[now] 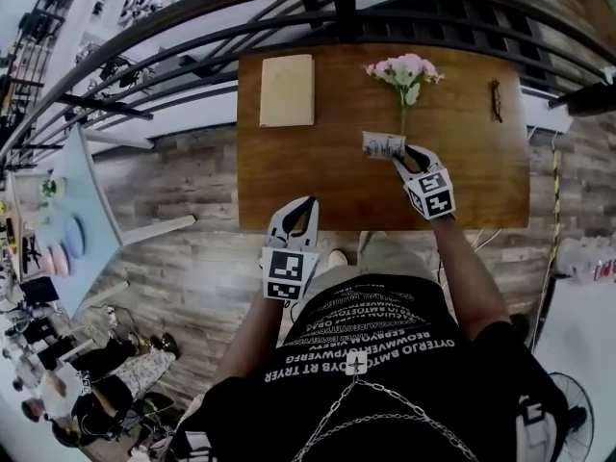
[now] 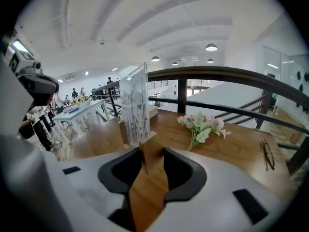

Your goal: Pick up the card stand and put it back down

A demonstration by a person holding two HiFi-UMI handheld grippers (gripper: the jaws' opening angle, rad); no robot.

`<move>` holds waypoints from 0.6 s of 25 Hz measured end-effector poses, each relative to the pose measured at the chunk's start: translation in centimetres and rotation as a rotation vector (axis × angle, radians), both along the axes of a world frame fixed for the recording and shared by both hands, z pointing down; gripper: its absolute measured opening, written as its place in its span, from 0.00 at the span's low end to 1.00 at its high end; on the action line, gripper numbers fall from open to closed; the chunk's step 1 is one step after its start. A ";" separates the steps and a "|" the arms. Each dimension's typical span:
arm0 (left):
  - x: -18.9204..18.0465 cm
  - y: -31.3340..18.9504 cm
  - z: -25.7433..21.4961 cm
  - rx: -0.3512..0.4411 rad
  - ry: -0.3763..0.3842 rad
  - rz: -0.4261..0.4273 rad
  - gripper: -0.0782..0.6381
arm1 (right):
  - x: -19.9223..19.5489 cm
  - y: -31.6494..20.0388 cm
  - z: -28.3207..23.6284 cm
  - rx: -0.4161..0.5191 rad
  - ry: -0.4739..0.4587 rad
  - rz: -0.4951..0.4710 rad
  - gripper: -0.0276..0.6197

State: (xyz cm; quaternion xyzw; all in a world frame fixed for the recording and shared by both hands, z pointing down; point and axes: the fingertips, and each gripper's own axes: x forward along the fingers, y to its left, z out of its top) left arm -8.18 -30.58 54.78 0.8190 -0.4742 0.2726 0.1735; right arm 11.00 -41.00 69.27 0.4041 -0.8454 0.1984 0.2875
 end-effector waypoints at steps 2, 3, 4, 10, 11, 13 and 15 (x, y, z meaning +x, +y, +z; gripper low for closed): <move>0.1 -0.3 0.4 -0.011 -0.006 0.000 0.15 | 0.1 0.0 1.5 -0.015 -0.002 0.003 0.28; 0.2 -0.4 0.6 -0.016 -0.008 -0.002 0.15 | 0.2 0.1 2.3 -0.026 0.000 0.002 0.28; 0.1 -0.5 0.8 -0.022 -0.011 -0.005 0.15 | 0.2 0.2 3.0 -0.036 0.002 -0.001 0.28; -0.3 -1.1 1.6 -0.039 -0.041 -0.020 0.15 | 0.3 0.4 6.9 -0.095 0.024 -0.026 0.28; -0.3 -1.2 1.6 -0.039 -0.043 -0.021 0.15 | 0.3 0.6 7.5 -0.102 0.032 -0.036 0.28; -0.3 -1.1 1.6 -0.039 -0.045 -0.022 0.15 | 0.4 0.9 8.4 -0.112 0.042 -0.053 0.28; -0.2 -1.0 1.3 -0.037 -0.045 -0.022 0.15 | 0.3 1.2 9.0 -0.119 0.039 -0.062 0.28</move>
